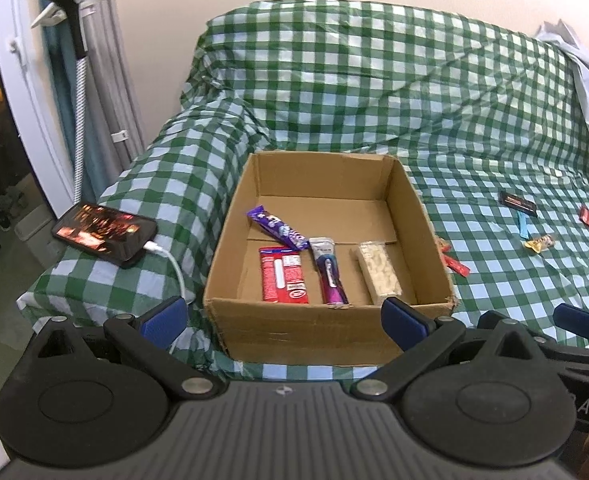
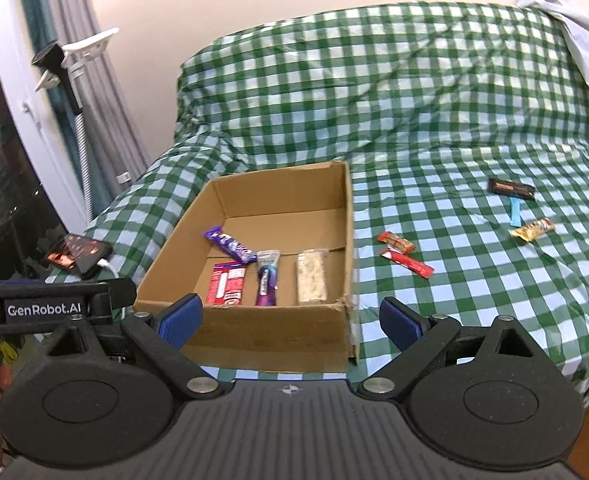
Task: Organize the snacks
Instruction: 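Lift both open tools away from the box, then grasp the dark chocolate bar with the left tool while the right tool grasps the red packet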
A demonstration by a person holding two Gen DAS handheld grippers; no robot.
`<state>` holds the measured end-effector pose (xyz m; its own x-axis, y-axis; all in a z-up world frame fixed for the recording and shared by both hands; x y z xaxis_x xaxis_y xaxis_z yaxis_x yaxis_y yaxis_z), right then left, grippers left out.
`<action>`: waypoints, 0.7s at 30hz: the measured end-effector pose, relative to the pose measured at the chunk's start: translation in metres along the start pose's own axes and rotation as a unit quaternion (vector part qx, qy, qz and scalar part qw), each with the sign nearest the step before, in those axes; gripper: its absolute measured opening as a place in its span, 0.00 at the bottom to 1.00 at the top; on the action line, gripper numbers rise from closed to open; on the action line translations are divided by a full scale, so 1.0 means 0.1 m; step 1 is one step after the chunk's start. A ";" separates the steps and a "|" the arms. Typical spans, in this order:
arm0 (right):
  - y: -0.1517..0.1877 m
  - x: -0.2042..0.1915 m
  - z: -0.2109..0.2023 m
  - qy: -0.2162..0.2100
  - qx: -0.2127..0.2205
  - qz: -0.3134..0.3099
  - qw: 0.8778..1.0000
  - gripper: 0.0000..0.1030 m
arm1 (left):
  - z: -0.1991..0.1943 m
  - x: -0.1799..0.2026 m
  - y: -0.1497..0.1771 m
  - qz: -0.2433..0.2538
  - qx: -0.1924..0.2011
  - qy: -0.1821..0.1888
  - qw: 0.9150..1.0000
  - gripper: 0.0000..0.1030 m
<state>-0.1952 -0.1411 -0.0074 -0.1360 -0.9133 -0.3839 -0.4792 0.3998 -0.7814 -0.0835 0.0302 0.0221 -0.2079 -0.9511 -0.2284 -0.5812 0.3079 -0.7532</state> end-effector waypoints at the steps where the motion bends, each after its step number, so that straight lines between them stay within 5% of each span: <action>1: 0.00 0.04 0.00 0.001 0.001 0.004 1.000 0.93 | 0.01 0.04 -0.01 0.003 0.001 0.000 1.000 1.00; 21: -0.18 0.90 -0.06 0.055 0.019 0.063 0.996 0.93 | 0.11 0.61 -0.31 0.036 0.006 0.013 0.999 1.00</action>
<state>-0.2042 -0.2314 -0.0253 -0.2881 -0.8576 -0.4260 -0.4201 0.5129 -0.7486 -0.0696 -0.0374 0.0246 -0.2694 -0.9252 -0.2671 -0.5540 0.3758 -0.7429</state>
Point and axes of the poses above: each gripper's, at about its wrist camera, not at the fingertips, and z roughly the way its jaws point, x to its right, y to its underside, the point moved 4 cm from there along z, roughly the way its jaws point, and after that the axes turned 11 degrees about -y, right-handed, at the moved point
